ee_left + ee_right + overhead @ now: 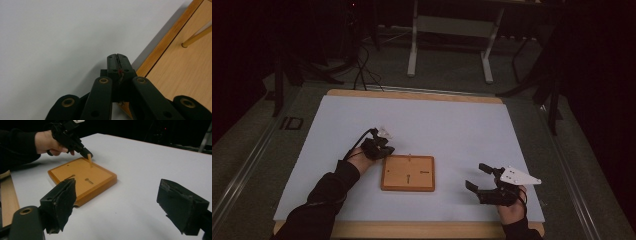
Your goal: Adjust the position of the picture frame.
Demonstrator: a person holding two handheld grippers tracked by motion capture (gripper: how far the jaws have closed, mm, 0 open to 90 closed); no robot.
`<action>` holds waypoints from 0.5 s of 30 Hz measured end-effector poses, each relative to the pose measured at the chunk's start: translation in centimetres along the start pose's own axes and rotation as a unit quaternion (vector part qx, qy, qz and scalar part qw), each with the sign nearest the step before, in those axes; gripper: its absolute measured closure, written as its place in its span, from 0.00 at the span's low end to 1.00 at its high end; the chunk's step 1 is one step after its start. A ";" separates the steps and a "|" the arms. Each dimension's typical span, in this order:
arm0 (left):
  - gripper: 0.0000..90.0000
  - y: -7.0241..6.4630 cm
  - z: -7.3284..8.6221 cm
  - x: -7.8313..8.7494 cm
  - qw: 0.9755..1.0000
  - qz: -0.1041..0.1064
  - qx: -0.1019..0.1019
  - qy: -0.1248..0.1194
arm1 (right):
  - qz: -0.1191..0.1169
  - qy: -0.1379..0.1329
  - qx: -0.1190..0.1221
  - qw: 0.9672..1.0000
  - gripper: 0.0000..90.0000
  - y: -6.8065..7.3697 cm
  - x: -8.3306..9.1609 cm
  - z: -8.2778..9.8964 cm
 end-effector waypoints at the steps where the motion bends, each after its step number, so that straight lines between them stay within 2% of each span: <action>1: 1.00 0.0 0.1 0.0 1.000 0.002 0.002 -0.001 | 0.000 0.000 0.000 1.000 0.17 0.0 0.0 0.0; 8: 1.00 -0.2 0.7 0.3 1.000 0.013 0.001 0.004 | -0.005 0.004 0.001 1.000 0.17 0.2 -0.2 0.1; 15: 0.99 -0.2 0.5 0.7 0.999 0.024 0.010 -0.021 | -0.008 0.006 -0.002 1.000 0.17 0.2 -0.3 0.2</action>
Point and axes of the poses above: each handheld gripper's, and its own axes: x roughly backward along the jaws, z roughly out of its underside, y roughly to its left, the point moved 8 cm from there along -x, roughly forward along the jaws, and after that the axes turned 6 degrees about x, right-handed, at the moved point
